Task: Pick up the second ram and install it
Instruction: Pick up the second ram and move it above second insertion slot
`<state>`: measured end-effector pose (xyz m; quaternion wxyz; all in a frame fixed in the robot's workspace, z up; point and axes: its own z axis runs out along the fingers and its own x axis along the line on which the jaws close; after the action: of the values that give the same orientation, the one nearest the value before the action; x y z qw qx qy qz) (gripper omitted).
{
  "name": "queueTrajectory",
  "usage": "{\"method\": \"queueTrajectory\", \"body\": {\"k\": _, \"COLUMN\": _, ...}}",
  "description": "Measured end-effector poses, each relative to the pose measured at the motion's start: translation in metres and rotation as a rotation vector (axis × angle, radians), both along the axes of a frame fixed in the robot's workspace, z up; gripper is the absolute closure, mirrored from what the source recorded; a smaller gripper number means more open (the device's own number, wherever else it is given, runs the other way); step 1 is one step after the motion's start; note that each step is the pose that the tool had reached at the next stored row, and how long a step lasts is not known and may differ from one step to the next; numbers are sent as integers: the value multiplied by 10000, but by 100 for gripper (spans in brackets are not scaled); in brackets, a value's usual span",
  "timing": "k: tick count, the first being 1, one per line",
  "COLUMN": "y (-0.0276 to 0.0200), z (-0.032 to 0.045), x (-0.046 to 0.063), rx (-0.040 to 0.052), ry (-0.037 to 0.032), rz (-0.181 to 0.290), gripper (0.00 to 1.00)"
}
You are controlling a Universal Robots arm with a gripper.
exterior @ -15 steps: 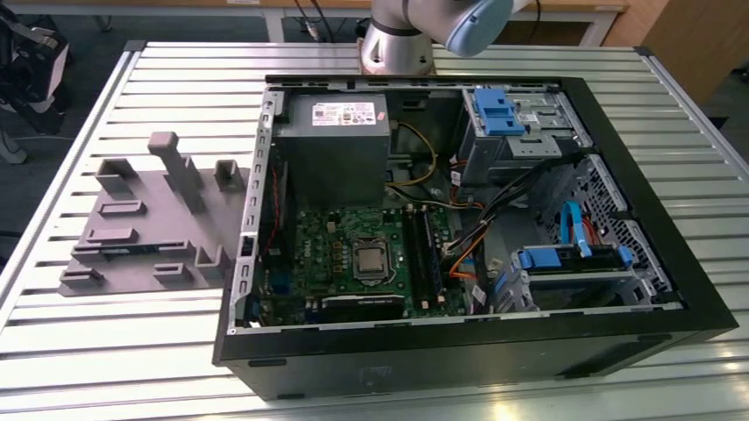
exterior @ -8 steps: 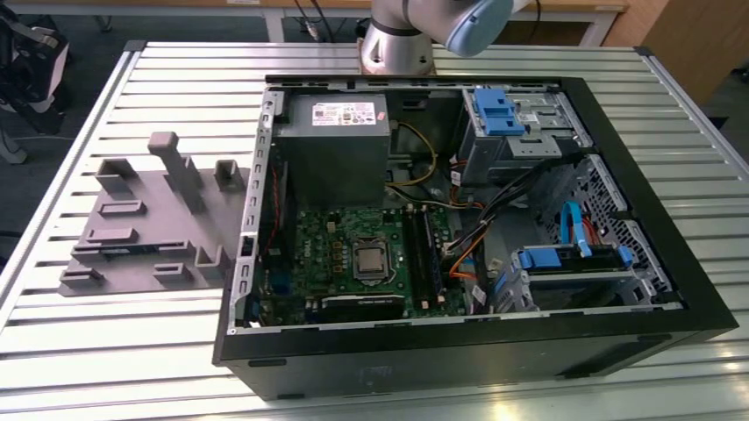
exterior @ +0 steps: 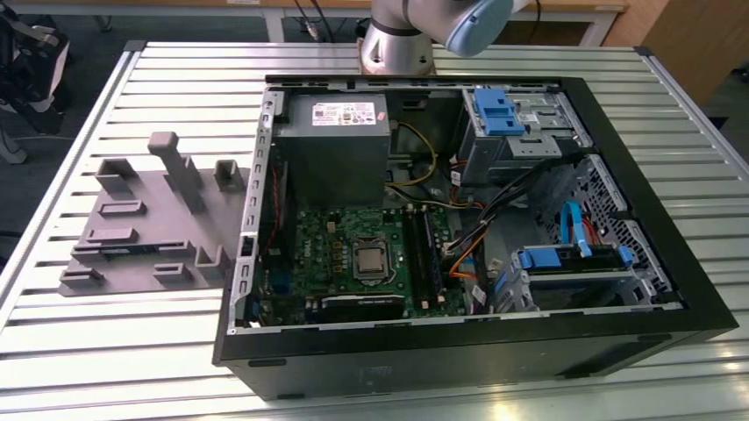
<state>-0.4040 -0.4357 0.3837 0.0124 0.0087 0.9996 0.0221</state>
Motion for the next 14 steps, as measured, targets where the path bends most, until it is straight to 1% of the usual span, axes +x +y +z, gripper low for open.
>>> {"method": "queueTrajectory", "body": {"k": 14, "y": -1, "z": 0, "x": 0, "rx": 0, "ry": 0, "rz": 574, "gripper": 89}}
